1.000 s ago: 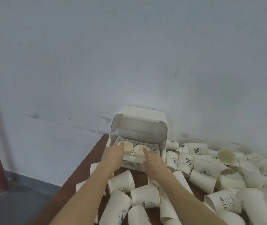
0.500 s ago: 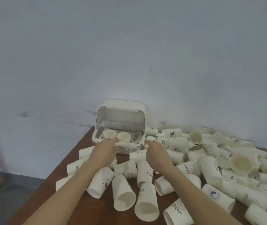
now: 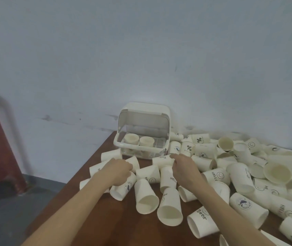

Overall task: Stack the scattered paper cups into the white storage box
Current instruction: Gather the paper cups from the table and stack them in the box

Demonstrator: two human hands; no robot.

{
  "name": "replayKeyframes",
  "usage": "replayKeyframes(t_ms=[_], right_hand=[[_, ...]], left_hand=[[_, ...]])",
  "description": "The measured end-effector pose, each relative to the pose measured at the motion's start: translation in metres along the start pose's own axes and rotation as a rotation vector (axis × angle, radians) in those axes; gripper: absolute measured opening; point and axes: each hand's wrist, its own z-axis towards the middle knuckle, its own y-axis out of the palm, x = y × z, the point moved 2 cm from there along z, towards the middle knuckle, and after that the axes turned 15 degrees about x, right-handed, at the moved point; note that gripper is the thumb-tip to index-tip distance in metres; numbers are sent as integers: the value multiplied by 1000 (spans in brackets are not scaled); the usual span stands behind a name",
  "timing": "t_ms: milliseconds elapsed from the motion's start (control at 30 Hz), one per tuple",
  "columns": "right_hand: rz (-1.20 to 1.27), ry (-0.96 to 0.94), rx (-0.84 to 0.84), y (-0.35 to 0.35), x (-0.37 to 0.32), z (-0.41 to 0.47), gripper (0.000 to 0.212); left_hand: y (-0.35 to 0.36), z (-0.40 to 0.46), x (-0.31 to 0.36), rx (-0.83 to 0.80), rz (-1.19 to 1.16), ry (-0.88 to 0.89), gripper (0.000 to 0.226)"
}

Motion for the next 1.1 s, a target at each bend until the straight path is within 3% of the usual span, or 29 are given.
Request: replayKeyframes(t_ms=[267, 633, 1100], right_hand=[[16, -18, -4, 5, -9, -1, 46], [1, -14, -22, 3, -11, -1, 46], [-38, 10, 13, -19, 9, 2, 46]], left_hand=[[2, -6, 2, -46, 34, -1, 26], [-27, -10, -8, -49, -92, -97, 19], [-65, 13, 30, 378, -244, -63, 18]])
